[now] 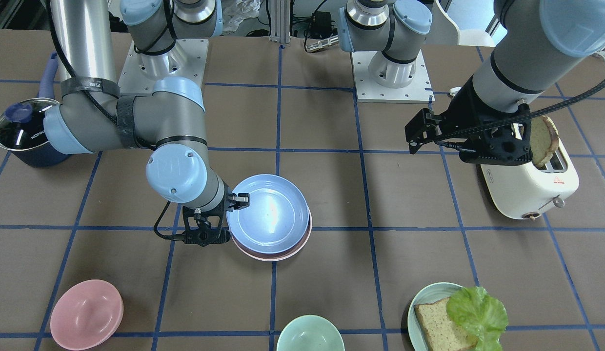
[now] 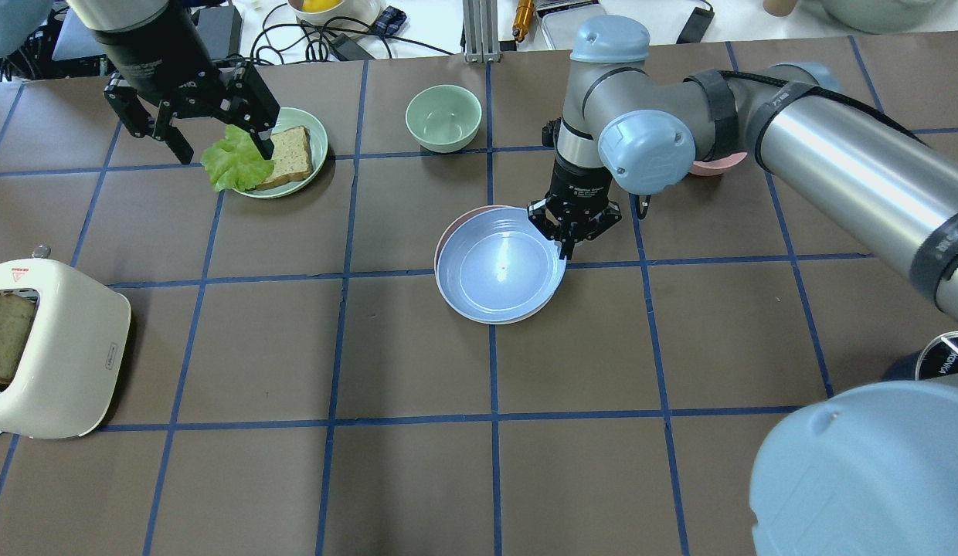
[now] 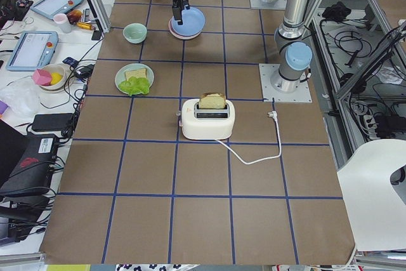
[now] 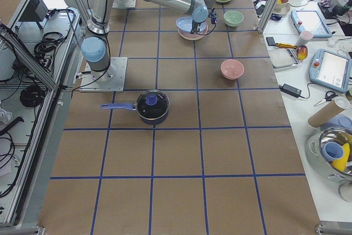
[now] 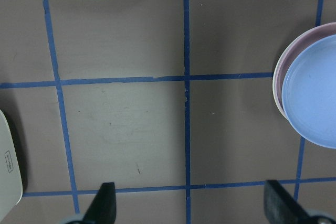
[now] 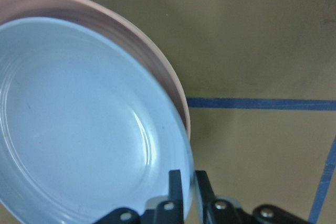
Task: Stack three plates with pink and blue
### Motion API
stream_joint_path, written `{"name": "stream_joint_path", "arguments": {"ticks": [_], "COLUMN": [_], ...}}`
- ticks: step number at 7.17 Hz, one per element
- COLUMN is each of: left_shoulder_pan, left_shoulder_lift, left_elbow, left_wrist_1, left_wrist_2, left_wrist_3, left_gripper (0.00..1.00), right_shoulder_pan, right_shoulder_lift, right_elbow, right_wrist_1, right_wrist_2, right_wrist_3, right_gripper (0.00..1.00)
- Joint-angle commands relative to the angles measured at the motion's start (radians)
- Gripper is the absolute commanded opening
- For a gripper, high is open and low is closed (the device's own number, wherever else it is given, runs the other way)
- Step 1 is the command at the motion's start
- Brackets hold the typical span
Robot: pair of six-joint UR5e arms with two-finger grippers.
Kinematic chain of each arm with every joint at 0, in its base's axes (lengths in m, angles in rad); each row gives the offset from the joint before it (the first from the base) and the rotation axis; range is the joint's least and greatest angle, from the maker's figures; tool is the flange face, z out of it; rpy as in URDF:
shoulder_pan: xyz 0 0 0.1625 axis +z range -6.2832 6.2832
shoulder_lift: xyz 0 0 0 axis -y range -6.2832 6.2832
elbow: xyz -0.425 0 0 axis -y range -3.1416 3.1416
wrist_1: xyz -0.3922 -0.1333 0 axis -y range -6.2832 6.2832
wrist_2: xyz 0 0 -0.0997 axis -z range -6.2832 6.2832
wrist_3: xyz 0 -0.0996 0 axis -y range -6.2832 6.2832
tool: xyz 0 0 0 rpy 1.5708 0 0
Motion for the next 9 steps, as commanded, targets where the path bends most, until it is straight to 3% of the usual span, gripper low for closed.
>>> {"name": "stream_joint_path", "arguments": {"ticks": [1, 3, 5, 7, 9], "left_shoulder_pan": [0.002, 0.001, -0.019, -0.036, -0.037], "left_shoulder_lift": [0.040, 0.059, 0.086, 0.080, 0.079], "left_elbow": [-0.064, -0.084, -0.094, -0.100, -0.102], "left_wrist_1": [0.056, 0.098, 0.128, 0.195, 0.251], "left_wrist_2": [0.000, 0.011, 0.011, 0.011, 0.006], "left_wrist_3": [0.058, 0.092, 0.092, 0.073, 0.085], "left_gripper": [1.00, 1.00, 1.00, 1.00, 1.00], "right_shoulder_pan": [-0.004, -0.025, -0.078, -0.158, -0.146], "right_shoulder_lift": [-0.004, -0.060, -0.166, -0.279, -0.345], "right_elbow": [-0.032, -0.181, -0.324, -0.328, -0.236], "right_wrist_1": [0.002, 0.122, 0.342, 0.382, 0.353], "right_wrist_2": [-0.007, -0.036, -0.085, -0.109, -0.097], "right_wrist_3": [-0.003, -0.016, -0.038, -0.104, -0.095], "right_gripper": [1.00, 1.00, 1.00, 1.00, 1.00]}}
